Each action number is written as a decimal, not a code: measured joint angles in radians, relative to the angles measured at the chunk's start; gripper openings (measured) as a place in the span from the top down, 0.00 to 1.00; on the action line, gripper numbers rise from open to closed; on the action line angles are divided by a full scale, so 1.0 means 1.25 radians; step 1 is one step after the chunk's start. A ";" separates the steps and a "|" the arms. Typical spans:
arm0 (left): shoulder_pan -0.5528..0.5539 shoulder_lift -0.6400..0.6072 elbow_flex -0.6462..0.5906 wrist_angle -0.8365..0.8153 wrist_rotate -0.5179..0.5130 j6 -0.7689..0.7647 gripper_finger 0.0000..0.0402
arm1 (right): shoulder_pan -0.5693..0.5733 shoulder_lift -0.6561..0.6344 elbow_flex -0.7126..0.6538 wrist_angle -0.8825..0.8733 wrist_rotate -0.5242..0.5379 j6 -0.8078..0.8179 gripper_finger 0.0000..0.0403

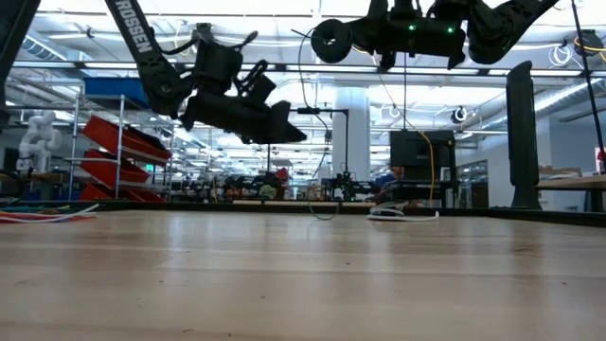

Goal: Coil cords
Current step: Coil the green wire onto the spool

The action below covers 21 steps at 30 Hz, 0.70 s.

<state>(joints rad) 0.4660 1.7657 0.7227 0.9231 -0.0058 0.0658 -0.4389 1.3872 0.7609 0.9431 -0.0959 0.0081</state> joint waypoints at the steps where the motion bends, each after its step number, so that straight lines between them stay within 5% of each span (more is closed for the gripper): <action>1: 0.002 0.000 0.000 -0.020 0.040 0.001 0.76 | 0.000 0.000 0.000 -0.002 0.000 -0.001 1.00; 4: -0.001 0.000 0.000 -0.056 0.134 0.006 0.73 | 0.000 0.000 0.000 -0.004 0.000 -0.001 1.00; 8: -0.031 0.000 0.000 -0.047 0.143 0.044 0.72 | 0.000 0.000 0.000 -0.012 0.000 -0.004 1.00; 15: -0.107 -0.001 0.000 0.014 -0.078 0.104 0.72 | 0.000 0.000 0.000 -0.018 -0.001 -0.008 1.00; 21: -0.129 -0.001 0.000 0.052 -0.080 0.102 0.72 | 0.000 0.000 0.000 -0.018 -0.001 -0.013 1.00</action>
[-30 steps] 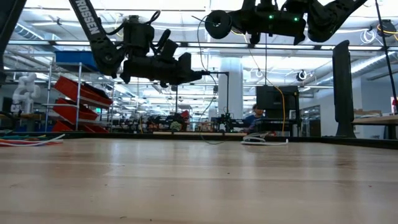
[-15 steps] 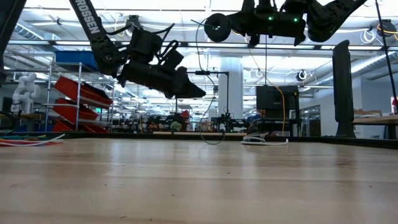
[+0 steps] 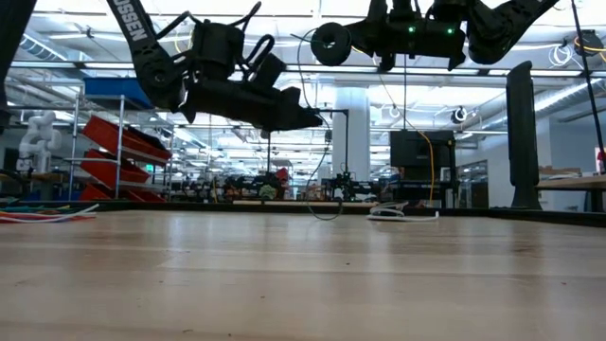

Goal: Coil cords
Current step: Coil the green wire onto the spool

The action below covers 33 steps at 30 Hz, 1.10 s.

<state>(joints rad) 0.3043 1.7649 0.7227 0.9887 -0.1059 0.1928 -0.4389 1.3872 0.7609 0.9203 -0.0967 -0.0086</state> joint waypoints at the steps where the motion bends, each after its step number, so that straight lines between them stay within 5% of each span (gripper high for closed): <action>1: -0.001 0.000 0.000 -0.006 0.000 0.001 0.72 | 0.000 0.000 0.000 0.000 0.000 0.000 1.00; 19: -0.002 -0.123 -0.001 -0.221 0.020 0.027 0.72 | 0.000 0.000 0.000 -0.021 -0.001 0.000 1.00; 33: -0.007 -0.123 -0.001 -0.175 0.034 0.018 0.77 | 0.000 0.000 0.000 -0.015 -0.001 0.001 1.00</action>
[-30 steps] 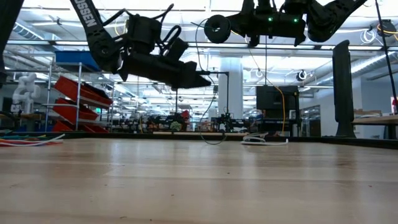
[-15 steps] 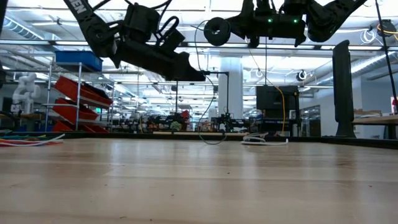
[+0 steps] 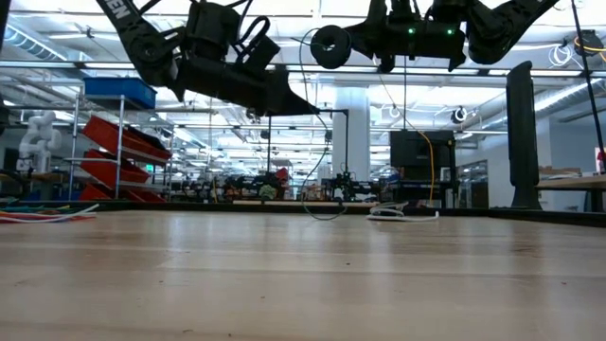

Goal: Coil cords
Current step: Coil the green wire onto the spool

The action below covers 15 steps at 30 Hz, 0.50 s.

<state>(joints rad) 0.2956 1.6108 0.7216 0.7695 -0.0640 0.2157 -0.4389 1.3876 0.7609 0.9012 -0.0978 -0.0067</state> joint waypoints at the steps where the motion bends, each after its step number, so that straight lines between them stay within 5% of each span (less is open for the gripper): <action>1: -0.001 0.000 0.000 -0.004 0.001 0.000 0.77 | 0.000 0.000 0.000 0.000 0.000 0.001 1.00; 15: -0.003 0.001 0.000 -0.093 -0.009 0.000 0.77 | 0.000 0.000 0.000 0.000 0.000 0.002 1.00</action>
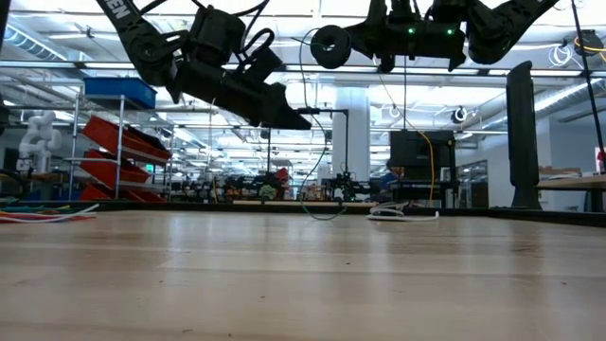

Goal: Coil cords
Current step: Coil the green wire onto the spool

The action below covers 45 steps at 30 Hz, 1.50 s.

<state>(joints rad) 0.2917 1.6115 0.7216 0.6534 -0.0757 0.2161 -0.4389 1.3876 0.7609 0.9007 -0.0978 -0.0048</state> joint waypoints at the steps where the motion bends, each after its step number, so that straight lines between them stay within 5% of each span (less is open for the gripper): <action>1: -0.002 0.000 0.000 -0.004 0.000 0.000 0.77 | 0.000 0.000 0.000 0.000 0.000 0.000 1.00; 9: -0.033 0.000 0.000 0.026 0.012 -0.001 0.77 | 0.000 0.000 0.000 0.000 0.000 -0.001 1.00; 26: -0.036 -0.004 0.001 0.058 -0.112 -0.040 0.77 | 0.000 0.000 0.000 -0.005 -0.004 -0.003 1.00; 45: -0.040 -0.005 0.001 0.019 -0.088 -0.103 0.77 | 0.000 0.000 0.000 -0.017 -0.005 -0.005 1.00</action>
<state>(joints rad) 0.2417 1.6058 0.7227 0.6768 -0.1852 0.0871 -0.4385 1.3880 0.7609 0.8795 -0.1047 -0.0116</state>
